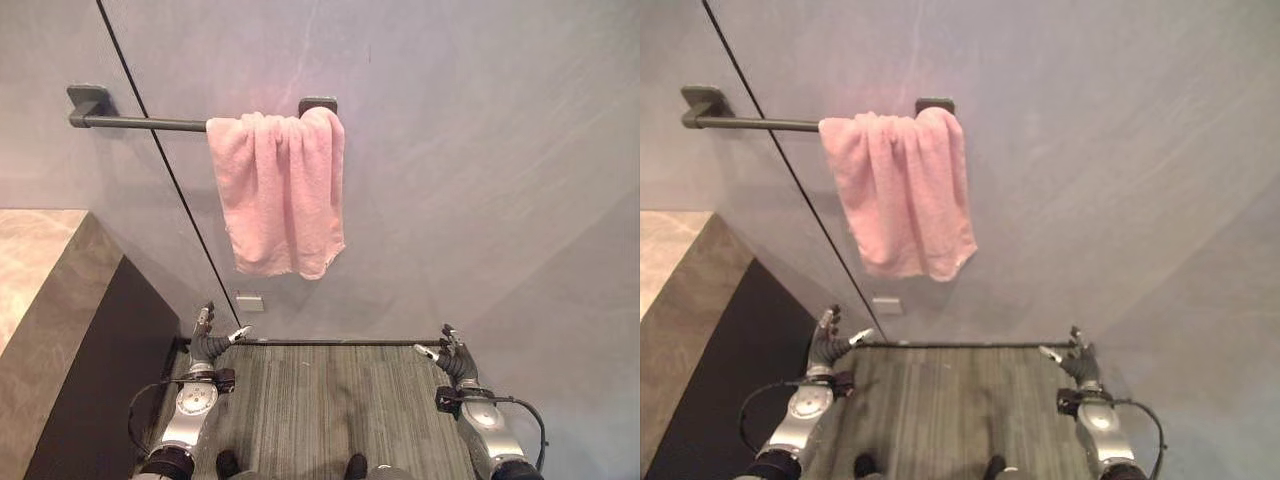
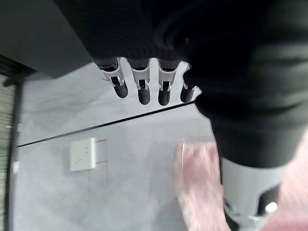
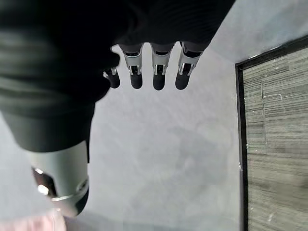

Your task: Put brush and paste in cup on sink, flatten towel.

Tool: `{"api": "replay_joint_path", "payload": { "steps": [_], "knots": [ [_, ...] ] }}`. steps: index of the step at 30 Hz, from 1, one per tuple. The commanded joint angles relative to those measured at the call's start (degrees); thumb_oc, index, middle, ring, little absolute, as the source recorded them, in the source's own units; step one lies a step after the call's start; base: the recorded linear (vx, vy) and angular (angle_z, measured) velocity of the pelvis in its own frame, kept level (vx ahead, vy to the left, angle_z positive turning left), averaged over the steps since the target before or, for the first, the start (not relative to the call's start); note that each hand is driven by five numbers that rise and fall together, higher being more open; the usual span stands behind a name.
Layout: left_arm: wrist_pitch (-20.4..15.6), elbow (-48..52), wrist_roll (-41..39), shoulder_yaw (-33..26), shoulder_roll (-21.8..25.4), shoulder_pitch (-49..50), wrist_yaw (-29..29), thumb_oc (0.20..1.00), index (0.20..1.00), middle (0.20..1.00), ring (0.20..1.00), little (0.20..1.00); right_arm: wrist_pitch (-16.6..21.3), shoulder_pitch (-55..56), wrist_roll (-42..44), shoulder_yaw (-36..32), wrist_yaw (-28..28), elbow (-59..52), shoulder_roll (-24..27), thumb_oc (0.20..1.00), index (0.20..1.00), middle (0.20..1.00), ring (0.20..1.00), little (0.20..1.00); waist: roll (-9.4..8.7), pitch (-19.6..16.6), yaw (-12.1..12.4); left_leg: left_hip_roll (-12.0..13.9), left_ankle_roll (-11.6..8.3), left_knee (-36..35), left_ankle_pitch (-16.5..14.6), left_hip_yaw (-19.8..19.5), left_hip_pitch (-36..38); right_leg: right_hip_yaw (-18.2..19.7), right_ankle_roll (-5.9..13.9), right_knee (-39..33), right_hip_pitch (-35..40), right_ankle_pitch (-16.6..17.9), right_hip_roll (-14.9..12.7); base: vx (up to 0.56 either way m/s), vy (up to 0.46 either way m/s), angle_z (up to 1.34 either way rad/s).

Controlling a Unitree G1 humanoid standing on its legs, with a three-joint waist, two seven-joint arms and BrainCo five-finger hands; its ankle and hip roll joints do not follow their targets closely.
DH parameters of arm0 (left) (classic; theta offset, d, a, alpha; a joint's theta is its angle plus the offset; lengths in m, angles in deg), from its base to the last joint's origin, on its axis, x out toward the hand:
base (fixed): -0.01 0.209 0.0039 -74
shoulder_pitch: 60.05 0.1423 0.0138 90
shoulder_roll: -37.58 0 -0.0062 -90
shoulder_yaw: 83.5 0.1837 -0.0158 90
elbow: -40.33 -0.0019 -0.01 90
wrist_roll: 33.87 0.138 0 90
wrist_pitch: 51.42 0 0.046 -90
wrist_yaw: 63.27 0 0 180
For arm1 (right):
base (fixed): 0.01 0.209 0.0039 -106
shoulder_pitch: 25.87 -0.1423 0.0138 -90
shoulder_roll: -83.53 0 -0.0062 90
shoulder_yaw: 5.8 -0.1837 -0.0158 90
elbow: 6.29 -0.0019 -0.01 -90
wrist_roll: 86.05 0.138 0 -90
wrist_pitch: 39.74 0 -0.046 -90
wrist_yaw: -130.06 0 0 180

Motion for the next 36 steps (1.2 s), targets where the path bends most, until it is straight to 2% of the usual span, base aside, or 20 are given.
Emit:
{"api": "replay_joint_path", "payload": {
  "steps": [1,5,6,7,10,11,12,13,14,15,16,17,18,19,20,21,23,27,36],
  "knots": [
    [-3.24,1.74,-0.32,-1.18,2.16,-1.55,-0.98,1.000,1.000,1.000,1.000,1.000,2.33,-2.99,-1.68,-1.17,-0.56,-2.73,0.79,1.000,1.000,1.000,1.000,1.000,-0.47,-0.07,1.29,3.30,-2.14,-2.53,6.40,-2.99,-0.92,3.52,1.10,1.73,1.63,0.78,-1.75,0.11,0.171,0.00],
    [-3.07,2.34,0.09,-0.29,2.97,-1.38,-0.66,1.000,1.000,1.000,1.000,1.000,2.24,-2.61,-0.10,-2.78,-0.30,-2.32,-0.50,1.000,1.000,1.000,1.000,1.000,-0.95,-0.32,1.43,0.33,-0.88,3.67,1.77,-5.30,-2.48,5.68,2.28,2.97,2.52,0.90,-4.80,0.14,0.337,0.01],
    [-3.01,2.81,0.64,0.01,3.59,-1.00,-0.36,1.000,1.000,1.000,1.000,1.000,1.94,-2.78,0.10,-3.52,-0.05,-2.29,-1.26,1.000,1.000,1.000,1.000,1.000,-1.59,-0.28,1.47,-2.24,0.54,7.20,-1.76,-5.77,-3.05,6.60,3.56,3.32,3.16,2.70,-7.55,0.14,0.574,-0.10],
    [-3.00,3.98,0.93,0.14,4.01,-0.39,0.01,1.000,1.000,1.000,1.000,1.000,1.74,-3.29,-0.46,-3.64,0.07,-2.41,-1.82,1.000,1.000,1.000,1.000,1.000,-1.88,-0.30,1.46,-4.13,1.72,8.29,-3.57,-5.13,-2.90,7.37,4.67,4.65,2.33,5.22,-9.71,0.12,0.586,-0.10],
    [-2.73,5.46,1.99,0.59,5.00,0.15,0.95,1.000,1.000,1.000,1.000,1.000,1.36,-4.83,-1.60,-3.19,0.18,-2.73,-2.27,1.000,1.000,1.000,1.000,1.000,-2.05,0.05,2.09,-7.69,4.44,9.49,-6.35,-4.18,-2.40,8.81,6.01,8.78,-0.49,10.62,-13.58,0.03,0.411,-0.13],
    [-2.59,6.23,2.38,0.66,5.01,0.58,1.20,1.000,1.000,1.000,1.000,1.000,1.14,-5.65,-2.28,-2.79,0.29,-2.58,-2.39,1.000,1.000,1.000,1.000,1.000,-1.86,0.31,2.46,-9.03,5.46,9.23,-7.12,-3.46,-1.42,8.21,5.86,10.93,-1.51,13.35,-15.46,0.04,0.430,-0.18],
    [-2.51,7.51,2.59,0.60,5.27,1.39,1.86,1.000,1.000,1.000,1.000,1.000,1.00,-6.53,-2.76,-2.13,-0.11,-2.79,-2.25,1.000,1.000,1.000,1.000,1.000,-1.37,0.88,3.36,-10.04,6.41,8.63,-7.70,-2.41,0.18,4.68,5.32,13.51,-2.22,15.59,-17.89,0.03,0.452,-0.26],
    [-2.55,8.95,2.37,0.46,5.54,2.32,2.64,1.000,1.000,1.000,1.000,1.000,0.87,-7.16,-3.10,-1.63,-0.25,-3.17,-2.07,1.000,1.000,1.000,1.000,1.000,-0.81,1.39,3.66,-10.92,6.93,7.32,-7.53,-2.00,1.45,1.91,5.00,15.73,-3.01,16.04,-18.80,0.09,0.437,-0.50],
    [-2.61,9.74,2.39,0.12,5.95,3.32,3.27,1.000,1.000,1.000,1.000,1.000,0.81,-7.52,-3.44,-1.10,-0.67,-3.65,-1.94,1.000,1.000,1.000,1.000,1.000,-0.47,1.70,3.74,-11.46,6.66,5.72,-8.44,-2.06,3.49,0.64,5.88,17.67,-3.39,14.77,-18.61,0.05,0.366,-0.47],
    [-2.48,10.36,3.07,0.70,6.72,3.59,3.69,1.000,1.000,1.000,1.000,1.000,0.99,-7.64,-3.23,-0.74,-1.54,-4.90,-1.43,1.000,1.000,1.000,1.000,1.000,-0.53,1.95,2.16,-11.97,7.15,4.08,-6.52,-2.46,3.10,3.39,3.89,16.59,-6.13,12.65,-12.08,0.05,0.222,-0.42],
    [-2.47,10.38,3.07,0.68,6.71,3.63,3.70,1.000,1.000,1.000,1.000,1.000,0.98,-7.61,-3.22,-0.72,-1.55,-4.92,-1.41,1.000,1.000,1.000,1.000,1.000,-0.49,1.84,2.23,-11.90,7.09,4.01,-6.50,-2.38,3.07,3.47,3.83,16.65,-6.28,12.59,-12.01,0.00,0.129,-0.23],
    [-2.50,10.57,3.28,0.69,6.95,3.55,4.03,1.000,1.000,1.000,1.000,1.000,1.18,-7.60,-2.90,-0.56,-1.78,-5.32,-1.39,1.000,1.000,1.000,1.000,1.000,-0.86,1.95,1.83,-12.30,6.97,3.57,-6.29,-2.90,3.29,5.95,3.55,14.22,-7.01,10.66,-8.05,0.11,0.094,0.02],
    [-2.81,10.31,4.98,0.36,7.56,3.48,3.73,1.000,1.000,1.000,1.000,1.000,1.84,-8.96,-2.89,-0.17,-1.18,-5.91,-1.68,1.000,1.000,1.000,1.000,1.000,-1.37,1.75,3.34,-12.62,6.02,1.40,-7.22,-2.08,5.28,-0.13,5.09,7.11,-6.22,9.77,-8.80,0.08,0.100,0.07],
    [-3.02,11.04,5.99,0.03,7.99,3.29,2.86,1.000,1.000,1.000,1.000,1.000,2.19,-8.84,-3.69,-0.74,0.10,-6.38,-1.26,1.000,1.000,1.000,1.000,1.000,-1.63,1.72,3.97,-12.59,5.89,1.28,-7.17,-1.67,4.91,-2.67,4.53,4.59,-5.25,9.54,-9.44,0.00,0.053,0.01],
    [-3.17,12.78,7.13,0.55,8.14,3.83,3.39,1.000,1.000,1.000,1.000,1.000,2.07,-8.25,-4.53,-0.14,-0.21,-7.21,-0.96,1.000,1.000,1.000,1.000,1.000,-2.29,1.62,3.48,-13.04,6.13,1.87,-6.22,-1.99,3.85,-1.30,4.93,2.18,-3.53,12.10,-9.29,-0.09,-0.024,-0.15],
    [-3.08,11.76,7.54,0.93,8.39,3.39,2.72,1.000,1.000,1.000,1.000,1.000,1.86,-9.17,-4.58,0.46,-0.40,-7.11,-0.81,1.000,1.000,1.000,1.000,1.000,-2.66,1.37,2.86,-12.85,6.04,1.97,-6.18,-2.04,3.44,2.65,4.20,0.78,-3.63,10.93,-6.68,-0.07,-0.041,0.09],
    [-3.34,12.60,6.66,-0.32,8.00,4.00,2.58,1.000,1.000,1.000,1.000,1.000,1.72,-11.61,-4.20,1.15,-0.27,-6.28,-0.90,1.000,1.000,1.000,1.000,1.000,-2.57,1.01,4.48,-12.50,5.90,1.16,-6.12,-0.75,4.25,0.42,4.70,-1.69,-1.72,10.90,-6.93,0.02,-0.008,0.17],
    [-3.59,15.24,5.01,-0.93,7.99,4.95,4.28,1.000,1.000,1.000,1.000,1.000,1.65,-12.95,-4.04,-0.28,0.90,-5.86,-0.37,1.000,1.000,1.000,1.000,1.000,-2.65,-0.55,4.68,-12.46,5.48,-0.20,-5.69,-1.10,5.11,1.58,4.99,-4.65,-0.25,11.70,-6.86,0.08,-0.022,-0.18],
    [-3.70,19.22,3.53,-0.12,8.84,5.43,7.48,1.000,1.000,1.000,1.000,1.000,1.84,-17.31,-3.00,-0.91,0.72,-6.26,1.88,1.000,1.000,1.000,1.000,1.000,-2.14,-2.46,5.44,-11.80,4.34,-2.39,-4.86,-0.93,6.99,0.20,5.16,-8.43,2.97,10.78,-6.36,0.05,-0.026,0.03]
  ]
}}
